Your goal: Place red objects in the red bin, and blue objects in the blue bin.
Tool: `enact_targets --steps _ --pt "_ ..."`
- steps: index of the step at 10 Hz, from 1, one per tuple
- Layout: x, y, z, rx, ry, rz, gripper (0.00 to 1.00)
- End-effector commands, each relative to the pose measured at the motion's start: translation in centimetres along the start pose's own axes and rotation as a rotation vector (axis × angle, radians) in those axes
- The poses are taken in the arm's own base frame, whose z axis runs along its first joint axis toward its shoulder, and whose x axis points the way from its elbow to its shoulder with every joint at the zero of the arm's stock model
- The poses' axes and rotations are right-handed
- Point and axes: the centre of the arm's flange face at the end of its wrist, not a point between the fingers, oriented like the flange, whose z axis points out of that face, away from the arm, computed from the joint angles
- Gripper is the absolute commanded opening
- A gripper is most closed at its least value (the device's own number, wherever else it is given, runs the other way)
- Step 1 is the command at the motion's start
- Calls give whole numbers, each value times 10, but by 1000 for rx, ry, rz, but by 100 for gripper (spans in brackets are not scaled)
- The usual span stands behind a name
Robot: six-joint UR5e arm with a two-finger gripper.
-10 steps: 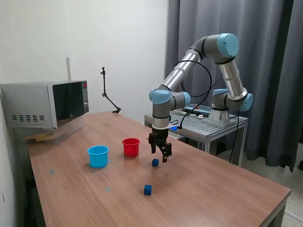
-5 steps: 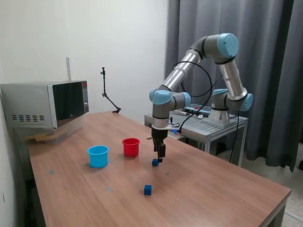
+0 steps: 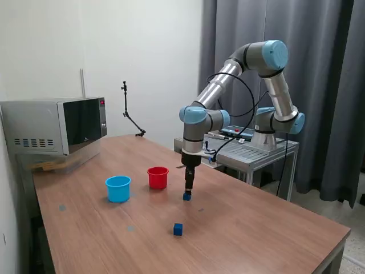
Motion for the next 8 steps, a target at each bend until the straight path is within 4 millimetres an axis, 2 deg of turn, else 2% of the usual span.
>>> enact_targets --steps 1,4,8 --pt "4 -2 0 -36 -29 137 100" --pt "5 -5 8 -37 -42 331 100" --pt "10 -12 8 -39 -39 355 100"
